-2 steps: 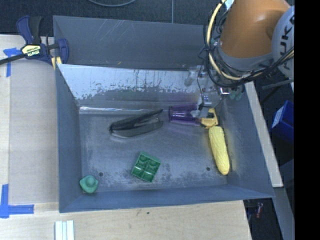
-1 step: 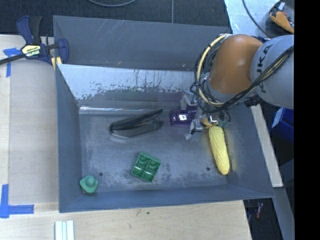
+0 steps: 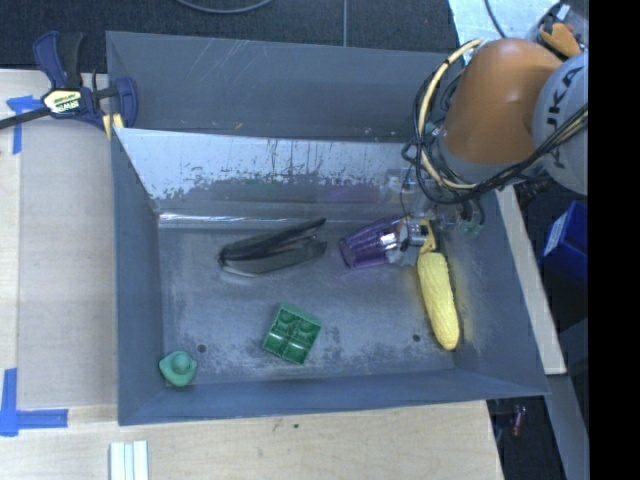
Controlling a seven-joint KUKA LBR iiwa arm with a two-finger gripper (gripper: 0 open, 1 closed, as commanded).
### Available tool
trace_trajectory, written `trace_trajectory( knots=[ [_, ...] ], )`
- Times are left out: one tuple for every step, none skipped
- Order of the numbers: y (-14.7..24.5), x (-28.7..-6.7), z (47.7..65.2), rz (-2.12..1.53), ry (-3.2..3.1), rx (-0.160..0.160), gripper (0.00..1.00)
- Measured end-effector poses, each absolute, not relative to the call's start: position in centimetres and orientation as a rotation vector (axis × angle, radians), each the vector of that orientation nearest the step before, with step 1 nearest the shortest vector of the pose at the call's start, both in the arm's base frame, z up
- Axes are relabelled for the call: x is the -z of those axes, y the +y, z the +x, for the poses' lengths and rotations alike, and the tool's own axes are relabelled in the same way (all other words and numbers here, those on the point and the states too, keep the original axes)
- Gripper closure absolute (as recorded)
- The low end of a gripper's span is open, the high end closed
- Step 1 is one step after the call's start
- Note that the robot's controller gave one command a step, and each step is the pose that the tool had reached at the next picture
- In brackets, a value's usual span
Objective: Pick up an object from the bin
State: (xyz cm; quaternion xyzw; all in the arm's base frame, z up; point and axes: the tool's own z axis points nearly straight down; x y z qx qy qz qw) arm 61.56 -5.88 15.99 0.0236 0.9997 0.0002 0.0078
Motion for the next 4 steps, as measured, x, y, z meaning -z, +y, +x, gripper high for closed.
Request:
trace_trajectory(
  knots=[
    [-6.5, -9.8, 61.5, 0.096, 3.120, -0.006, 0.00],
    [-5.6, -7.1, 62.3, 0.265, 3.108, -0.002, 0.00],
    [-6.8, -7.0, 61.7, 0.219, 3.110, -0.009, 1.00],
    [-6.8, -7.1, 61.7, 0.218, 3.110, -0.009, 1.00]
  ],
)
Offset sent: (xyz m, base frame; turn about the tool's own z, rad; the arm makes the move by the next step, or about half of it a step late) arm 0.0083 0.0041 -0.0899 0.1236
